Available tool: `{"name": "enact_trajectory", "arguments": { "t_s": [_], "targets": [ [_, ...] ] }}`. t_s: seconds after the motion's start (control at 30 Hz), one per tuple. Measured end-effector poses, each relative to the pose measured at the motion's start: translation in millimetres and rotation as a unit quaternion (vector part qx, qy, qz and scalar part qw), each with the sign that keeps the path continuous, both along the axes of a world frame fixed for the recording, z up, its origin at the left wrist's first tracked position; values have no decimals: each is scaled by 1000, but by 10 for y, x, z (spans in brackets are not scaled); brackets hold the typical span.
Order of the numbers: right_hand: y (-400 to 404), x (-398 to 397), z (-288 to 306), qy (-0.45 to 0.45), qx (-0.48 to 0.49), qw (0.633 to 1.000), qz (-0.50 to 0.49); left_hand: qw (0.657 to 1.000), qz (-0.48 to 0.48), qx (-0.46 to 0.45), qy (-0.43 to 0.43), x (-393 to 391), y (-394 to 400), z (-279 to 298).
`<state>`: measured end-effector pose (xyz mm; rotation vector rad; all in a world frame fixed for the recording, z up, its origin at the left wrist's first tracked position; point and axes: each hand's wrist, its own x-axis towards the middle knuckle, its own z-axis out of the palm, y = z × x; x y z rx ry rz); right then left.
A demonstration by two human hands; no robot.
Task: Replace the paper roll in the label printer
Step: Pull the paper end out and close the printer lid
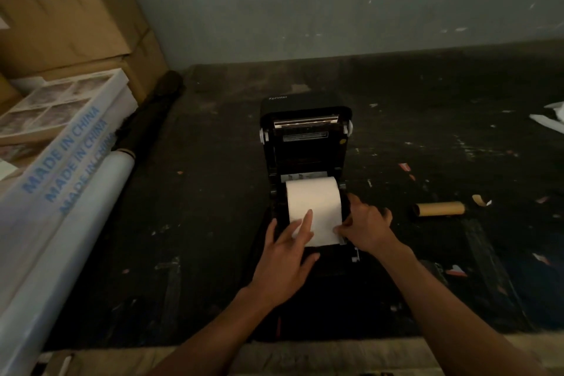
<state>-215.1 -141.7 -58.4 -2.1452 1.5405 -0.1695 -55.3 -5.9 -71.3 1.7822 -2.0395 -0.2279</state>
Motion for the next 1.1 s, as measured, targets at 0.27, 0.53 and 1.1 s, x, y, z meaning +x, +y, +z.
{"name": "enact_trajectory", "arguments": {
  "t_s": [0.27, 0.53, 1.1],
  "targets": [
    [135, -20, 33, -29, -21, 999, -21, 998, -18, 46, -41, -24, 86, -159],
    [568, -146, -43, -69, -200, 974, 77, 999, -17, 24, -30, -24, 90, -185],
    [514, -53, -128, 37, -179, 973, 143, 998, -23, 37, -51, 77, -233, -26]
  ]
}}
